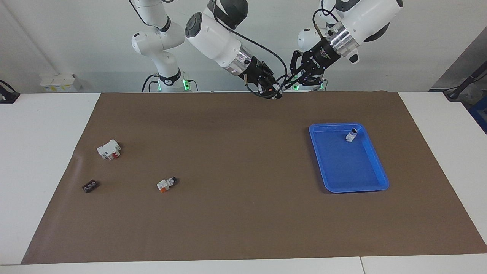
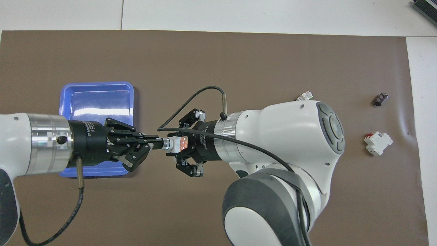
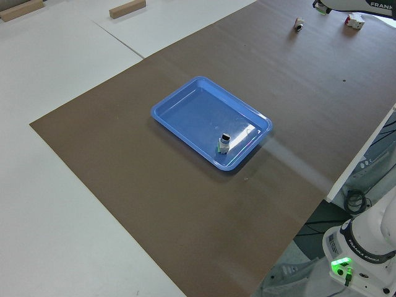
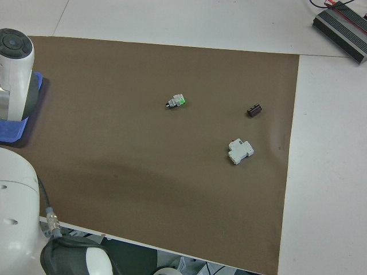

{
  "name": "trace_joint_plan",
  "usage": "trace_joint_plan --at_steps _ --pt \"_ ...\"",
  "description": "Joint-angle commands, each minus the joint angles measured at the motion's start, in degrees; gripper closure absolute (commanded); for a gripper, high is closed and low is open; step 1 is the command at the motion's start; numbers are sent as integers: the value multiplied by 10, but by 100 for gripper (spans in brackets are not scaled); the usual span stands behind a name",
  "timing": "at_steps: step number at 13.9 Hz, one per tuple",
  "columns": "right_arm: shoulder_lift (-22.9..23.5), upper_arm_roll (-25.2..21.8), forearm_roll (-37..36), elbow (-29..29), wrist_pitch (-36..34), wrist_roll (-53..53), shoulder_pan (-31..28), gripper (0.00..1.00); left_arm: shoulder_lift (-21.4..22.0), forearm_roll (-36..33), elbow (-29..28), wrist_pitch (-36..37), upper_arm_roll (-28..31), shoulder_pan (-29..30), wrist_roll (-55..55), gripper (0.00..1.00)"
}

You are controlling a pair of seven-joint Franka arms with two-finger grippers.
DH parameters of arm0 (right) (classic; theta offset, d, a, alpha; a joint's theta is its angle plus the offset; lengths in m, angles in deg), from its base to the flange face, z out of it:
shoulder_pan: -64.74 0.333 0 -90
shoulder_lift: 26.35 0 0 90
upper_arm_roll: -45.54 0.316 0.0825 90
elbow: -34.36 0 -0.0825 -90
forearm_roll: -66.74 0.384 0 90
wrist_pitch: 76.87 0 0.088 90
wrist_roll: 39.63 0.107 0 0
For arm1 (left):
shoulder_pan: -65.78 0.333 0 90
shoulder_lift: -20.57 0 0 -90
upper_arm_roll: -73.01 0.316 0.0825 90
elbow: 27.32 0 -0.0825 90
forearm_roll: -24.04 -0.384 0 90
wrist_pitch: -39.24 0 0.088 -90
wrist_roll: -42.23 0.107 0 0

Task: Turn and place switch with both arms
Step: 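Align the left gripper fingers around the switch held by the right gripper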

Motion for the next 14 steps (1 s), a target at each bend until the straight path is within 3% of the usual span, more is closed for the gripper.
trace_joint_plan --at_steps 1,9,14 --pt "-7 3 3 -1 3 9 -3 100 16 8 -23 -11 7 -2 46 100" --pt "-7 3 3 -2 4 9 -3 100 21 1 -18 -28 0 -4 199 100" --pt "-7 3 3 -2 3 9 -3 100 31 1 -22 -27 -2 -8 356 100"
